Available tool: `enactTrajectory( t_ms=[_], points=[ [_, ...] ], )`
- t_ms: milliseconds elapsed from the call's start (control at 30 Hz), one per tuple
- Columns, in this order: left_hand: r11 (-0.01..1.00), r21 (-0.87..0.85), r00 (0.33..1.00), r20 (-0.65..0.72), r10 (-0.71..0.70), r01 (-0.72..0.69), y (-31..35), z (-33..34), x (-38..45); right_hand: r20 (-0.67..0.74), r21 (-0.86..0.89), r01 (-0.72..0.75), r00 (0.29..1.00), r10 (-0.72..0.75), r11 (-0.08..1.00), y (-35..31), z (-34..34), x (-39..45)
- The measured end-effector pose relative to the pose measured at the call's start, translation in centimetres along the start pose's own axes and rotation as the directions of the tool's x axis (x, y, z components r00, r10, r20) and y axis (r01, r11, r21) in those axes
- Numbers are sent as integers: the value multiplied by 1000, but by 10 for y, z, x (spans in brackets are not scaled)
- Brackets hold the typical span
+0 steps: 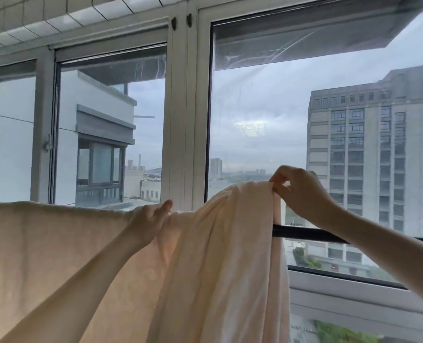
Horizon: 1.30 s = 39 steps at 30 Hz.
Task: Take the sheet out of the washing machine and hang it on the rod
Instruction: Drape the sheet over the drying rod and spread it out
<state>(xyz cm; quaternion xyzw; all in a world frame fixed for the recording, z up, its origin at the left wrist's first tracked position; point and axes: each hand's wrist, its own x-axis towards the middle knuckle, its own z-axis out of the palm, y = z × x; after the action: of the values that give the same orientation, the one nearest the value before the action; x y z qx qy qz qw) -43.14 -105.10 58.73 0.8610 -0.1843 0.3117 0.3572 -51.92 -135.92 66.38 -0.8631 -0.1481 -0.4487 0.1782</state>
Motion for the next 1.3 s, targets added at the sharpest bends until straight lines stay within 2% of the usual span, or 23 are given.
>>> enactTrajectory(
  t_ms=[100,300,433,467,533,567,633,700,833,933,1033,1167,1233,1300],
  points=[
    [977,208,995,-82,63,-45,10,9,-3,-56,-15,-62,997,62,998,26,-28,-11],
    [947,320,992,-124,12,28,10,19,-2,-163,-86,-222,965,206,971,89,-86,-28],
    [904,407,988,-132,-82,129,30,25,-3,-154,-90,-295,948,280,951,116,-111,-44],
    [905,407,986,-153,-67,125,37,28,-5,-140,-98,-293,950,278,951,119,-114,-50],
    [947,322,976,-208,71,0,59,37,-13,-108,-107,-261,962,250,959,122,-116,-58],
    [970,223,972,-189,137,-93,75,42,-19,-92,-103,-245,967,236,964,121,-116,-62],
    [978,6,977,-35,209,-209,112,53,-31,-77,-72,-233,971,227,970,119,-115,-64],
    [960,-66,957,81,278,-274,138,64,-36,-85,-62,-218,973,213,974,117,-115,-64],
    [948,-155,959,14,283,-278,147,71,-33,-56,-108,-202,979,197,973,116,-116,-72],
    [957,-162,971,-28,238,-239,143,69,-34,-17,-153,-195,981,195,969,116,-117,-81],
    [961,-161,974,-37,223,-226,144,69,-34,-81,-37,-227,971,224,973,104,-116,-72],
    [970,-116,977,-25,212,-213,143,68,-33,117,-170,-156,977,177,973,82,-111,-51],
    [978,-49,978,-58,201,-204,142,68,-34,202,-119,-173,960,194,978,84,-112,-49],
    [975,72,964,-152,219,-210,145,72,-39,275,-1,-190,944,183,982,87,-114,-54]
  ],
)
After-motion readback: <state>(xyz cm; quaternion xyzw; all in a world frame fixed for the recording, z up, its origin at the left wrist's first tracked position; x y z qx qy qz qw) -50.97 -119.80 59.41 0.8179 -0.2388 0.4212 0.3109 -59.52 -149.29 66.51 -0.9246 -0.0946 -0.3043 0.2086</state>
